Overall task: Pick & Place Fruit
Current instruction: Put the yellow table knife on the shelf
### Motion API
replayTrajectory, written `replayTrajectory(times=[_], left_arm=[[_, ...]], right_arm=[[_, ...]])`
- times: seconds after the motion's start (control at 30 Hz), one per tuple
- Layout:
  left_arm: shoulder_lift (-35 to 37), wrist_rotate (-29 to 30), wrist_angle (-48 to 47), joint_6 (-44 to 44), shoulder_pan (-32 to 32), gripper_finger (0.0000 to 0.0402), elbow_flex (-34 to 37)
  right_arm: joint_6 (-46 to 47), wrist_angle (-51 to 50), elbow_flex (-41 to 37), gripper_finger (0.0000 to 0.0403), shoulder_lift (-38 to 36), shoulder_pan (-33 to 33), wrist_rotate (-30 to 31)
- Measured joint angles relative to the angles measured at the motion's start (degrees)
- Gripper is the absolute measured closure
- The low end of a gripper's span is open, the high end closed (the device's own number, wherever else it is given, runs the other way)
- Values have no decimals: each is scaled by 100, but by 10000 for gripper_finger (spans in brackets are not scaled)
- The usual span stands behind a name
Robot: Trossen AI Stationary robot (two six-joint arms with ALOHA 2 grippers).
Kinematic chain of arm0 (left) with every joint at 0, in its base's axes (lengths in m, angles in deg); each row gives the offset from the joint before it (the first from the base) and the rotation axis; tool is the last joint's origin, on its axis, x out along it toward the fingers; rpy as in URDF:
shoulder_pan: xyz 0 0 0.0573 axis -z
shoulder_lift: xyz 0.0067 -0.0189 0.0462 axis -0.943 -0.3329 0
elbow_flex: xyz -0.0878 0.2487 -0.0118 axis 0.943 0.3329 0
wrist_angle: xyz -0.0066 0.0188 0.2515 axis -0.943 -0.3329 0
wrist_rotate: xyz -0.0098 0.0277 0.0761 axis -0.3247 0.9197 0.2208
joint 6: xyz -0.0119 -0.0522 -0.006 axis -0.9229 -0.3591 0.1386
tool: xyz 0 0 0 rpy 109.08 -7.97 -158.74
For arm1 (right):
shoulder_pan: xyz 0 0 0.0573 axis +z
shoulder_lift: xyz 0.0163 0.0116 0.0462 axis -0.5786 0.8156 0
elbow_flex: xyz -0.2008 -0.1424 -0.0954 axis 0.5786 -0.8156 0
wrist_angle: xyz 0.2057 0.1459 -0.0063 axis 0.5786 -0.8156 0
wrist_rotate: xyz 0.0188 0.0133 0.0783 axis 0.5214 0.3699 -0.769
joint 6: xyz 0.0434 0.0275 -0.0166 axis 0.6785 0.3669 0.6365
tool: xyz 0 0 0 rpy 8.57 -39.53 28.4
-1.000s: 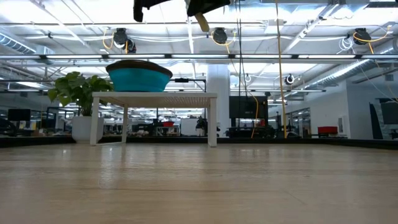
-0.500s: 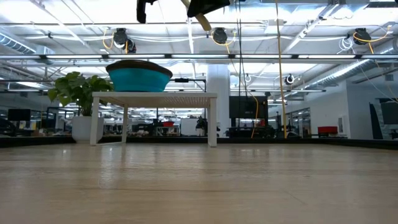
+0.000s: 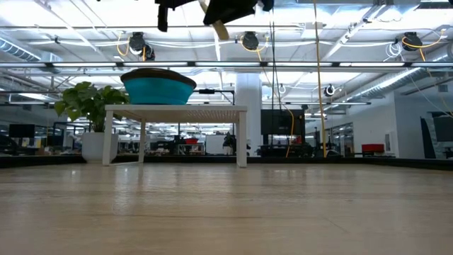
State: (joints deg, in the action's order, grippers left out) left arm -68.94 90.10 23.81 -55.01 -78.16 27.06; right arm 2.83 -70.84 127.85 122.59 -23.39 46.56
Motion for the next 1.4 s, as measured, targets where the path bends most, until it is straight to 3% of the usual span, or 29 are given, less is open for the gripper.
replayTrajectory(times=[0.23,0.5,0.67,1.0,1.17,1.4], left_arm=[[0,-165,-238,4,-238,401,0],[0,-836,-273,-4,-612,402,0],[0,-1357,-451,-123,-942,402,0],[-32,-1788,-1454,-66,-1303,402,-564],[-262,-1795,-1728,8,-1341,402,-944],[-1034,-2087,-2007,-257,-1429,402,-1557]], right_arm=[[-28,-345,0,241,0,6,-299],[267,-748,0,182,0,4,-279],[261,-1143,0,166,-123,45,-506],[1133,-3097,-4,193,-460,9,-727],[1250,-3096,-365,215,-562,18,-749],[1384,-2131,-1382,248,-1054,46,-984]])
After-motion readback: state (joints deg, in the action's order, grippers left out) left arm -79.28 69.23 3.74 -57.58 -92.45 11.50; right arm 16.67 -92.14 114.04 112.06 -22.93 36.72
